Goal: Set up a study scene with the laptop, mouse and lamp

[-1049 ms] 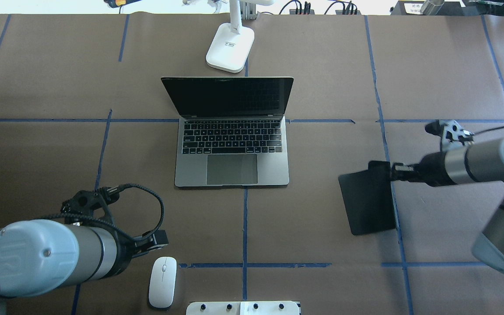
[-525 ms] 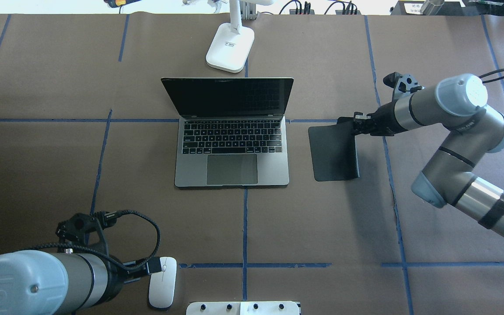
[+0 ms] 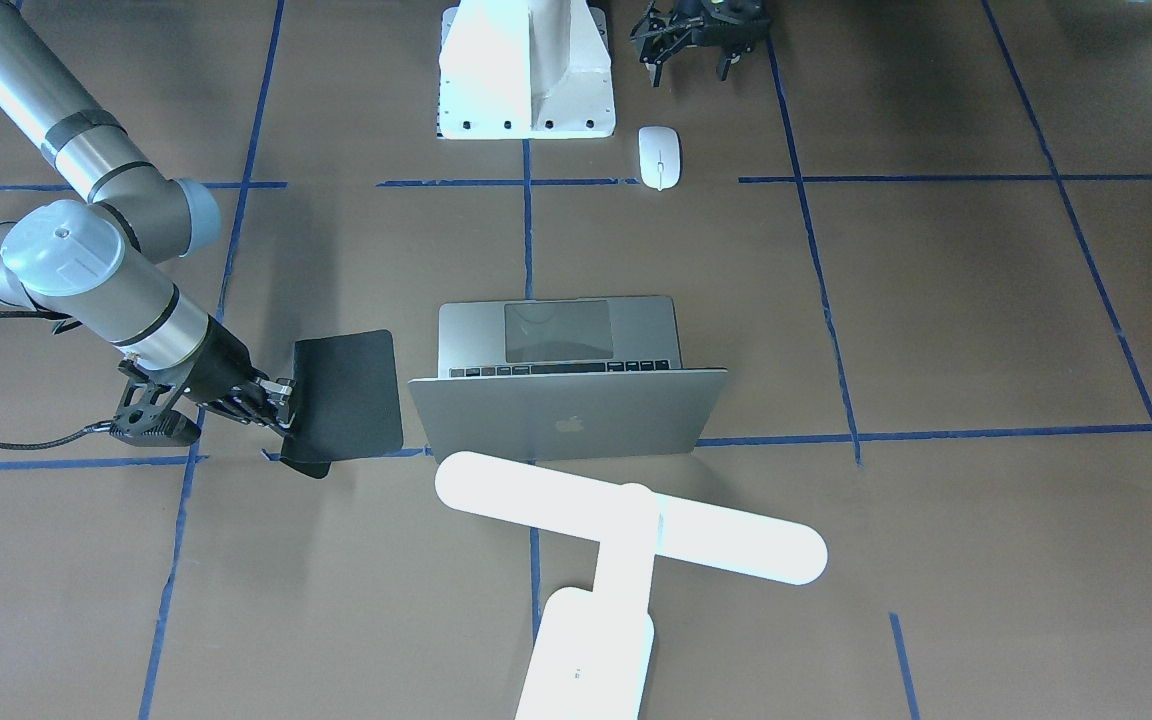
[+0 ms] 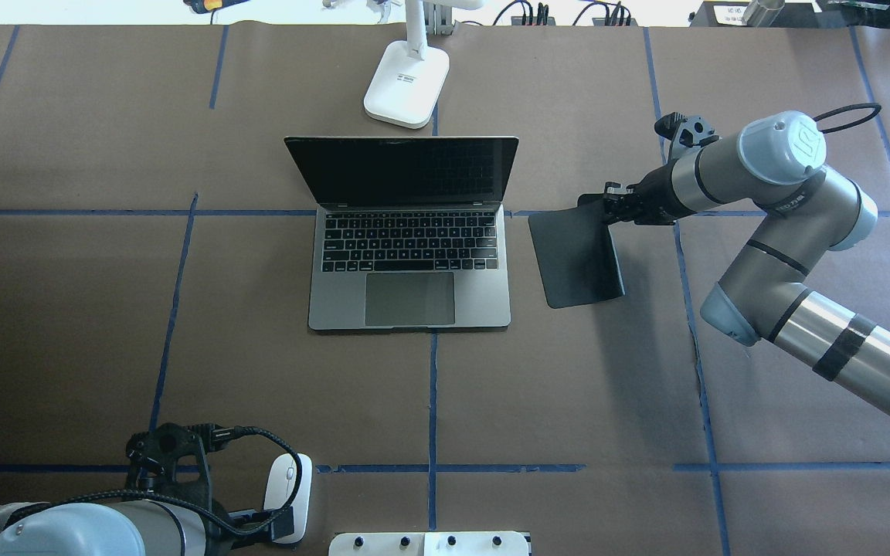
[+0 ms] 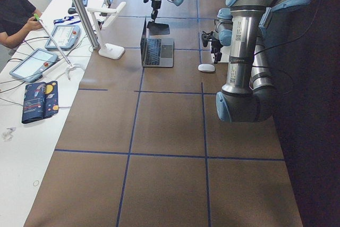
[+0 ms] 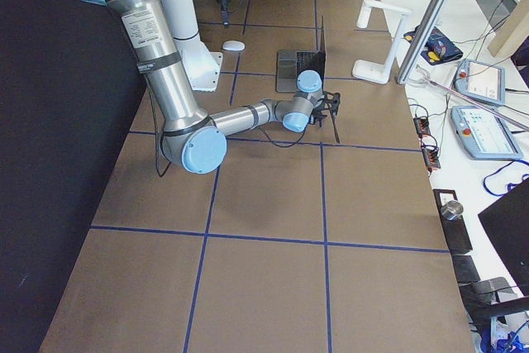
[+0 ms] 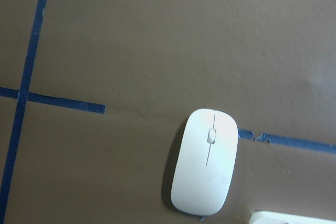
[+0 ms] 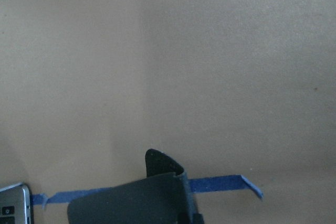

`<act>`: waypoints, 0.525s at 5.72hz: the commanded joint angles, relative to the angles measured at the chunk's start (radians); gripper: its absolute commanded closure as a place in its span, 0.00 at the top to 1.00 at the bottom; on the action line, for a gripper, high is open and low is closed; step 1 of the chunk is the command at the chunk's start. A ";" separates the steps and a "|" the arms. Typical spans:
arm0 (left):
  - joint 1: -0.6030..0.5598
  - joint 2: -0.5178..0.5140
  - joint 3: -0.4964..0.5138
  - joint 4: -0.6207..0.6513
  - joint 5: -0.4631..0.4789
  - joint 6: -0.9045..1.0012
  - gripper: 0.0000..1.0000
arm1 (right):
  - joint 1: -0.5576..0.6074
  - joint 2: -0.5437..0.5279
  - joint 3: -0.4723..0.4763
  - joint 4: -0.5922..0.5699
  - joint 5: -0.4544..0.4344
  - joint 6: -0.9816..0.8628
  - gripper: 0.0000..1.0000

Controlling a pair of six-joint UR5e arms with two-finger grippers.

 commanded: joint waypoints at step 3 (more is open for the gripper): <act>-0.004 -0.010 0.112 -0.077 -0.001 0.245 1.00 | 0.129 -0.013 0.032 0.003 0.207 -0.006 1.00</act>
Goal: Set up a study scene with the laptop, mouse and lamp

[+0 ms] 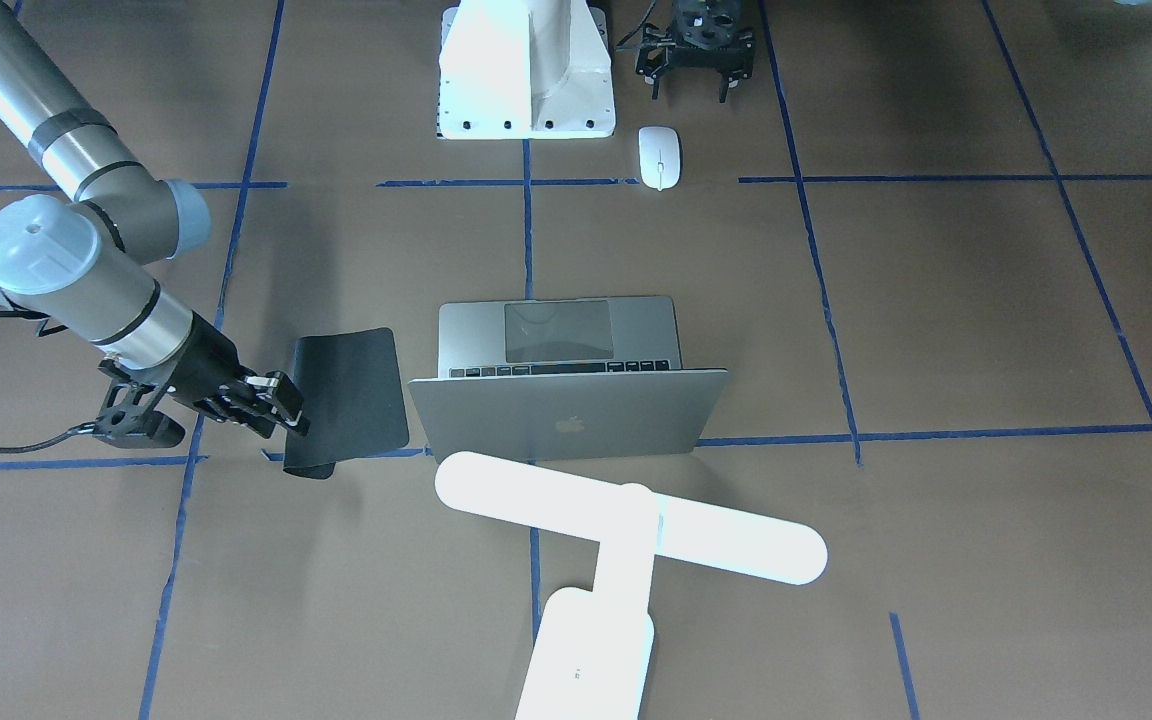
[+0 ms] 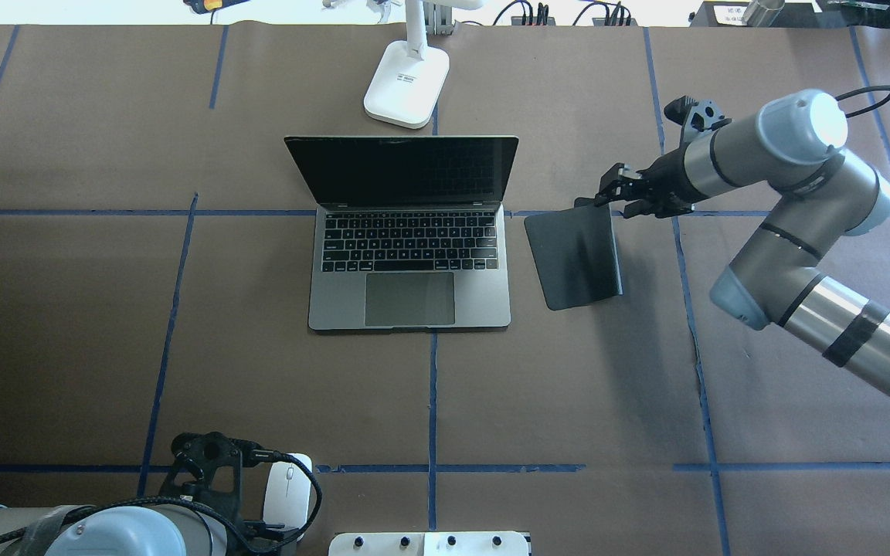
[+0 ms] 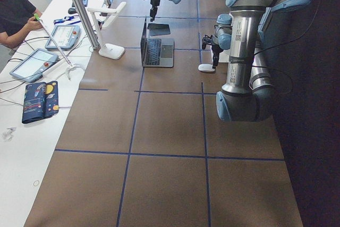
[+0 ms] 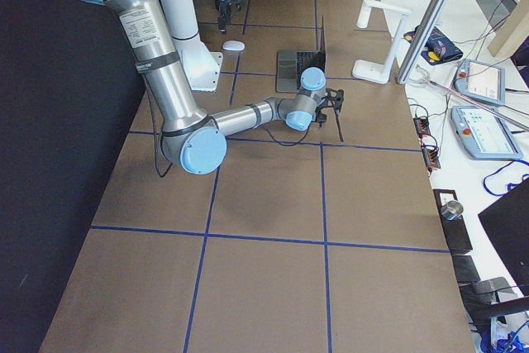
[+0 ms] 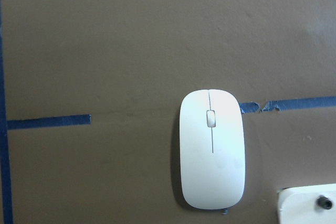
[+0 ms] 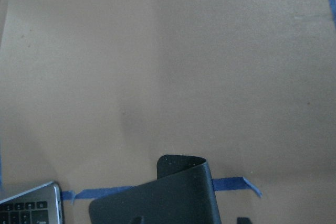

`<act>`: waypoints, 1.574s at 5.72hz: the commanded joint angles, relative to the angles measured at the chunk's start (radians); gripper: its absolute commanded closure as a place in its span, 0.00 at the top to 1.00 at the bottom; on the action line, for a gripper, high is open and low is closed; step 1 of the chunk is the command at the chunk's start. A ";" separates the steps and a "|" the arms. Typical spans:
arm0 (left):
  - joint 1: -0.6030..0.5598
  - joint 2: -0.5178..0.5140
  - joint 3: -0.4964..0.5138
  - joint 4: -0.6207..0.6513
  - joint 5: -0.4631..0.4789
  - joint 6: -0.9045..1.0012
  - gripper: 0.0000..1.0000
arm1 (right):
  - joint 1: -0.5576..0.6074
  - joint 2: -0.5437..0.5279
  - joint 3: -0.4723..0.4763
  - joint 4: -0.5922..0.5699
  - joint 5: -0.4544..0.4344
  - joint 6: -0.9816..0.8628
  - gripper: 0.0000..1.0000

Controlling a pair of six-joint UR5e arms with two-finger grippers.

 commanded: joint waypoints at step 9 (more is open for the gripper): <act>-0.059 -0.075 0.223 -0.218 -0.010 0.044 1.00 | 0.102 -0.061 0.046 0.003 0.143 -0.010 1.00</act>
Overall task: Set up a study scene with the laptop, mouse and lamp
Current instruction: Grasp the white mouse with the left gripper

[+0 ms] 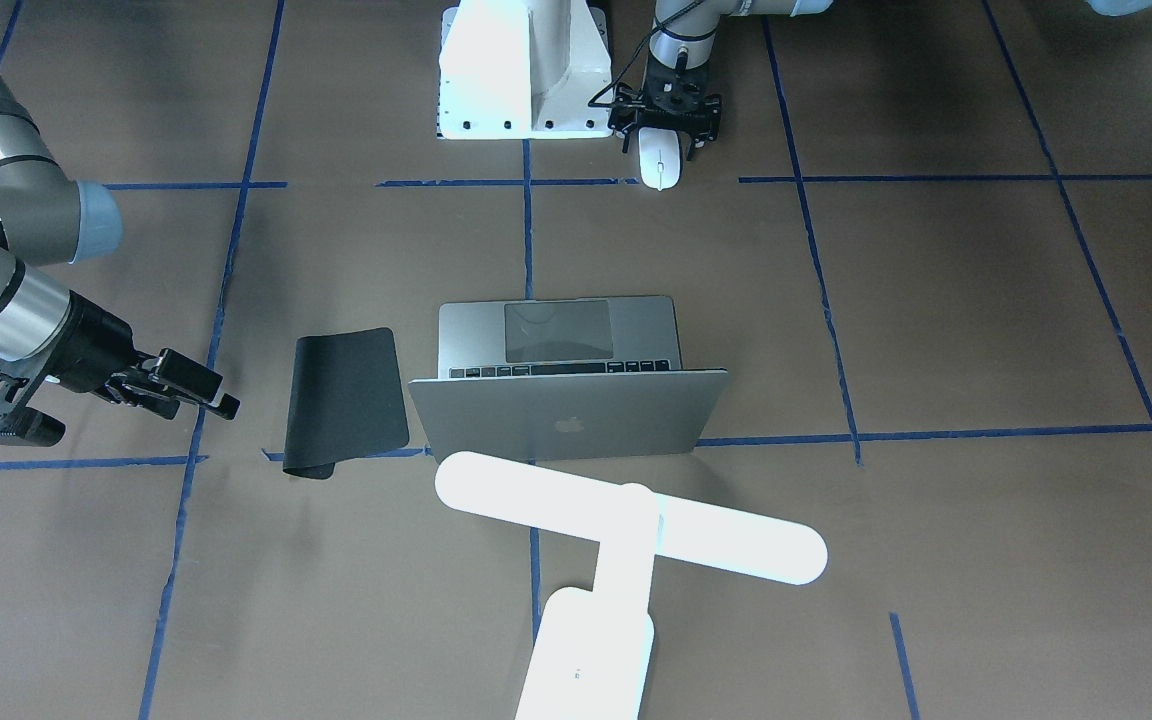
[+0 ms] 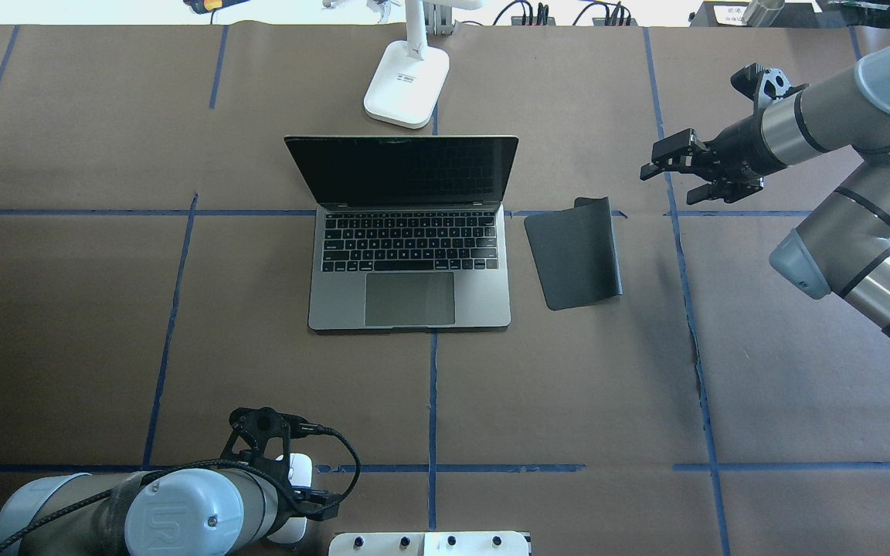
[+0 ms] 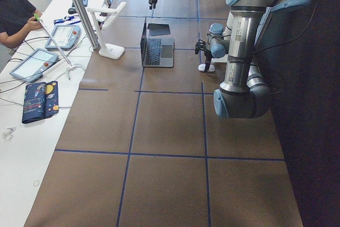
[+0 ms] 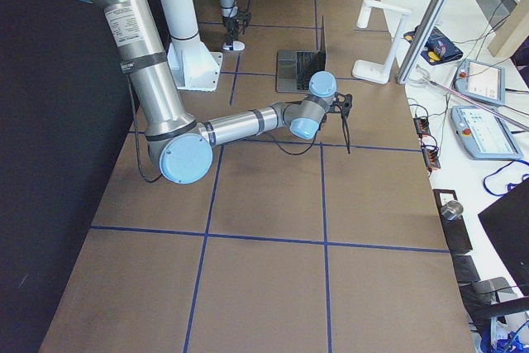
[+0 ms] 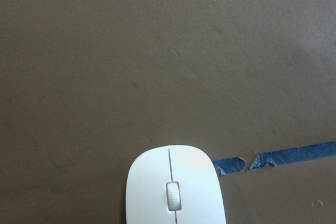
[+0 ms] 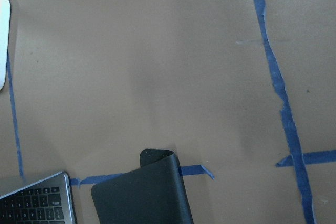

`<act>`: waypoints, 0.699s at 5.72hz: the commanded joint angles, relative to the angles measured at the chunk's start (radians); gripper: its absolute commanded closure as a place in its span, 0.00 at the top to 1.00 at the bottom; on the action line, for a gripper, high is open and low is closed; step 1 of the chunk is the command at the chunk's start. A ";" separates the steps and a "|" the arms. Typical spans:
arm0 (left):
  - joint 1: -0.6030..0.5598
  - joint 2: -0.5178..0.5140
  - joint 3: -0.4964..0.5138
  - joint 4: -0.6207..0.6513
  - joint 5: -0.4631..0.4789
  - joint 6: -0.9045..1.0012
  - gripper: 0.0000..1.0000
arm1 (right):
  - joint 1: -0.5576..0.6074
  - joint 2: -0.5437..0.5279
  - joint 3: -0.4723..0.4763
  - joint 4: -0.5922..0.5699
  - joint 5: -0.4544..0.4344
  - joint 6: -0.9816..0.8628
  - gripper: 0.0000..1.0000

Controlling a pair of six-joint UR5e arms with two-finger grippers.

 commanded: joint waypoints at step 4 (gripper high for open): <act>-0.009 -0.002 0.020 0.008 -0.004 -0.003 0.41 | 0.001 -0.010 0.010 0.000 0.004 0.000 1.00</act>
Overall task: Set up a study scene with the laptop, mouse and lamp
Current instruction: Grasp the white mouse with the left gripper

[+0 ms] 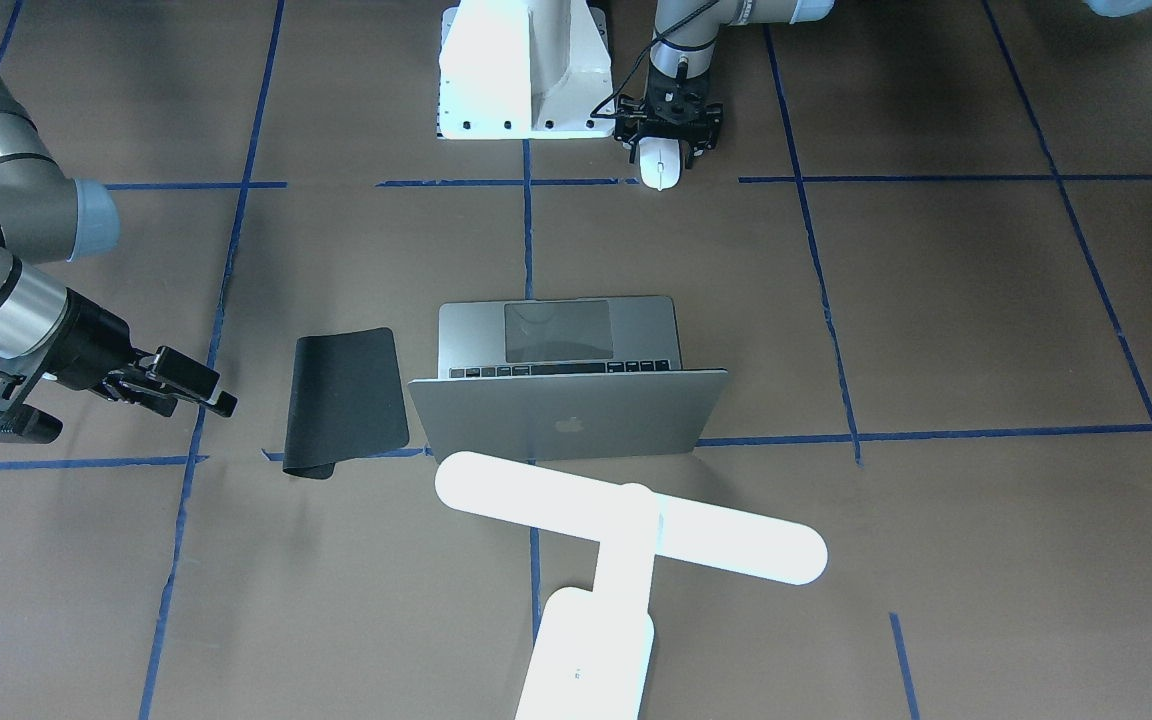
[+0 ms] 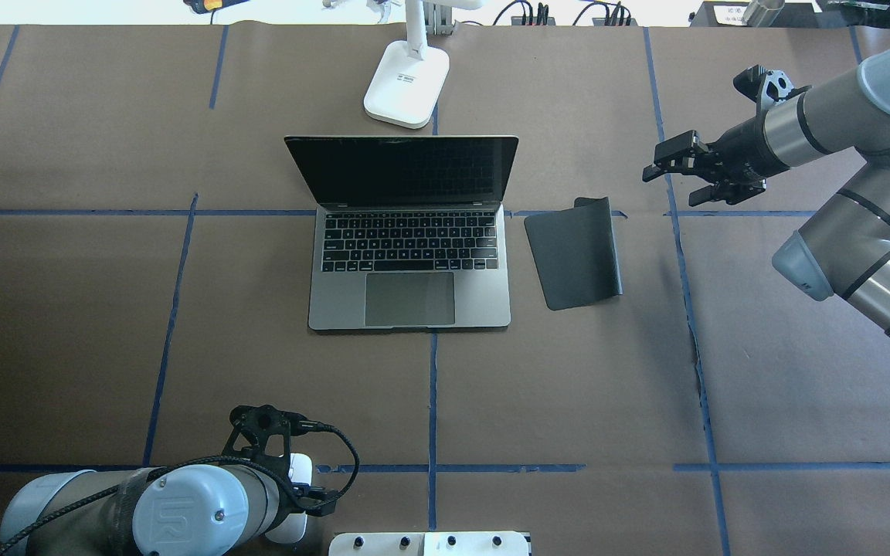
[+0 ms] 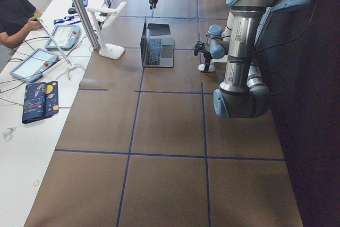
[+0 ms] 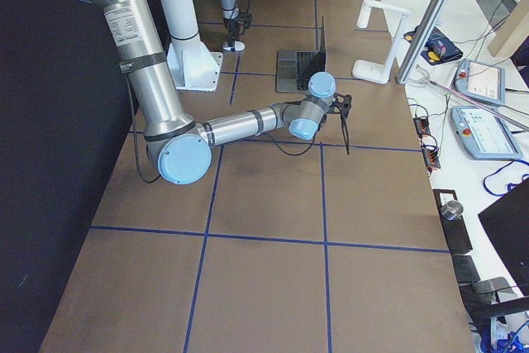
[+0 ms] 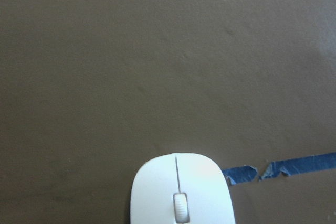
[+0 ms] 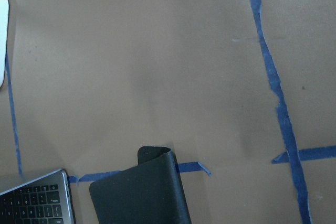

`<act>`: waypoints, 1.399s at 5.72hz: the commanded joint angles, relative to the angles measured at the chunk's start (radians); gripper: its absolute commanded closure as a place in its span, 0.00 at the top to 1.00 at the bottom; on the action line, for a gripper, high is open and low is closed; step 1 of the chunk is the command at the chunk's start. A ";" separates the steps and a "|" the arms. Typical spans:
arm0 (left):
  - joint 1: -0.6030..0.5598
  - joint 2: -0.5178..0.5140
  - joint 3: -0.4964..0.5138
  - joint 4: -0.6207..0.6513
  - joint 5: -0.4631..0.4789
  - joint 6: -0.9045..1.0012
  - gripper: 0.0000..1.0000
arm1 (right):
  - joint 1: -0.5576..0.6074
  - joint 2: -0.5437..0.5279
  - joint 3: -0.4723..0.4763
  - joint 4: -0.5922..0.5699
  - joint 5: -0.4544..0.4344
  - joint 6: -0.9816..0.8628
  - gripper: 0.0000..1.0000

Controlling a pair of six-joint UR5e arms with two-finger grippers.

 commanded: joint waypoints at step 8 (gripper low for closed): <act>-0.268 -0.563 0.297 0.114 -0.159 0.081 0.00 | 0.051 -0.080 0.055 0.000 0.017 -0.002 1.00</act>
